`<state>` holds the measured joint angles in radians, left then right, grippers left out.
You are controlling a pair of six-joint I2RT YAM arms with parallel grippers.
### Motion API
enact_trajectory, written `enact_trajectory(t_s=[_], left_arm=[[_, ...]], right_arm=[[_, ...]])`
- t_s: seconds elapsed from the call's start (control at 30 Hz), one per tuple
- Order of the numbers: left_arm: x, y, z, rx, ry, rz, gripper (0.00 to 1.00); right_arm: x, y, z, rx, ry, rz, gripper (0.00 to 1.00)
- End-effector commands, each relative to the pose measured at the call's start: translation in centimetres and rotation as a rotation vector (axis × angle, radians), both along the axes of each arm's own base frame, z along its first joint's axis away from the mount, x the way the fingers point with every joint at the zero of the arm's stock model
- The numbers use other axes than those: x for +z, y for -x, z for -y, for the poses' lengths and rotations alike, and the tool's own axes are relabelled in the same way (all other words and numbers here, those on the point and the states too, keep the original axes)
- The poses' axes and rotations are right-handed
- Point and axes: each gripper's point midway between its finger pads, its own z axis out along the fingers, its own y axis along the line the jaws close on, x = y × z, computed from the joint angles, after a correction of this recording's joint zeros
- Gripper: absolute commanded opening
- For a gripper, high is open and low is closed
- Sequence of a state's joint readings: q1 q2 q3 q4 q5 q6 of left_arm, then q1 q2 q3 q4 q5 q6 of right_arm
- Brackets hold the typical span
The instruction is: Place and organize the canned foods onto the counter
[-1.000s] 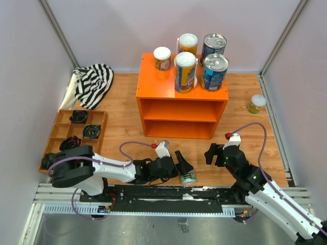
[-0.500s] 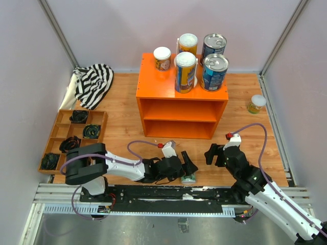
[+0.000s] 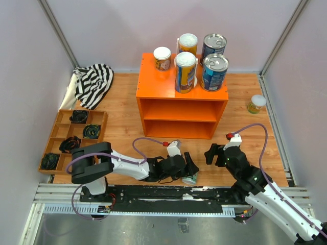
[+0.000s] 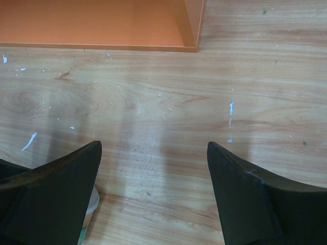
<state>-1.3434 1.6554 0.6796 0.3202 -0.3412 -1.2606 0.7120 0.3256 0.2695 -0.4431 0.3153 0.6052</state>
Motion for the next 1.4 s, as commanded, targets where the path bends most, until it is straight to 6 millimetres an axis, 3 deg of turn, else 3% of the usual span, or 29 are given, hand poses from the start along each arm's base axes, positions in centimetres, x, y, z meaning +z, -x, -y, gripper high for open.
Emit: enact_trajectory(t_s=[0.0, 0.17, 0.33, 0.53, 0.87, 1.07, 1.37], left_arm=[[-1.9, 0.2, -0.8, -0.056, -0.095, 0.025, 0.67], [-0.2, -0.4, -0.6, -0.092, -0.091, 0.116, 0.51], [5.5, -2.2, -1.4, -0.086, -0.055, 0.342, 0.32], [12.2, -3.8, -4.4, -0.007, -0.031, 0.613, 0.15], [20.0, -3.7, -9.1, 0.141, -0.025, 0.847, 0.12], [26.9, -2.2, -12.3, 0.241, -0.043, 0.999, 0.08], [36.4, -1.7, -14.8, 0.345, -0.107, 1.242, 0.07]], right_arm=[[-0.3, 0.1, 0.1, 0.001, 0.009, 0.000, 0.85], [-0.3, 0.1, 0.2, -0.005, 0.010, 0.002, 0.85], [0.0, 0.0, 0.3, -0.012, 0.010, 0.008, 0.85], [-0.2, -0.2, 0.1, -0.012, 0.009, 0.006, 0.85], [0.0, -0.3, 0.1, -0.011, 0.015, 0.008, 0.85], [0.2, -0.5, 0.0, -0.012, 0.018, 0.016, 0.84], [0.8, -0.6, 0.0, -0.011, 0.021, 0.023, 0.84]])
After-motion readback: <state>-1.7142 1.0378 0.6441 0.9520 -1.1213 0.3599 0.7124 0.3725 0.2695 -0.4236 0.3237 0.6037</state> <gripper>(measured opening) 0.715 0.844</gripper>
